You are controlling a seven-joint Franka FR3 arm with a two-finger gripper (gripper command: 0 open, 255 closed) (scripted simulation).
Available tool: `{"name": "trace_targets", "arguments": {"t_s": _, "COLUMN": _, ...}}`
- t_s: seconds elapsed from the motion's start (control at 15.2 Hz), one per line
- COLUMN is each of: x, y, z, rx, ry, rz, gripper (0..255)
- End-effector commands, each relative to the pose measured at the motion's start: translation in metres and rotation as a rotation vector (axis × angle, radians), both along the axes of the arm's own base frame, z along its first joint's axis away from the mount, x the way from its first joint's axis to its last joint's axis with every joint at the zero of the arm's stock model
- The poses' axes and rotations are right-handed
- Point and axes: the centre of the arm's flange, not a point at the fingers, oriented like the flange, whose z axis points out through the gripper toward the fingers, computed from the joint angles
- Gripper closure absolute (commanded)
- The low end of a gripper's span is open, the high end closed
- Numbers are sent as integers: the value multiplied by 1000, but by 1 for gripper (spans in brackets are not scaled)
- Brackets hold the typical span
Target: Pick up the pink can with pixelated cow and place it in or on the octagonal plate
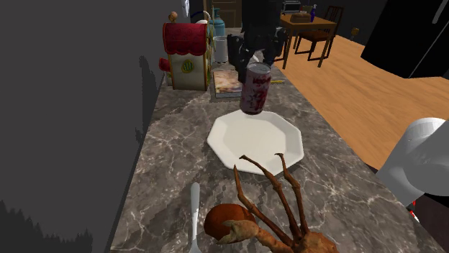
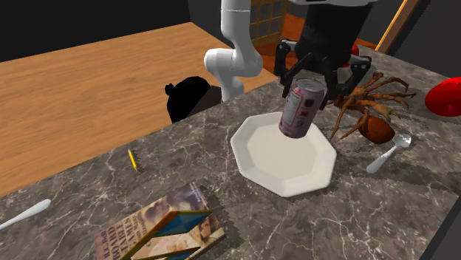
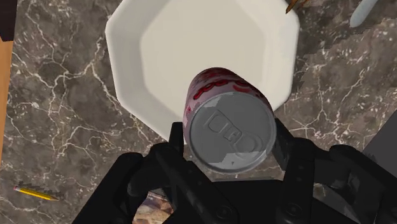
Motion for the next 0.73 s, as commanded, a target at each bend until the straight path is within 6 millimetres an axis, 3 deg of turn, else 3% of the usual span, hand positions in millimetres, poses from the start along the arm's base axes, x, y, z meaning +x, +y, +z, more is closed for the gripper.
{"name": "trace_targets", "arguments": {"t_s": 0.0, "x": -14, "y": -9, "z": -5, "rx": 2, "ry": 0, "rz": 0, "gripper": 255}}
{"name": "trace_targets", "arguments": {"t_s": 0.66, "x": -14, "y": -9, "z": -58, "rx": 2, "ry": 0, "rz": 0, "gripper": 255}}
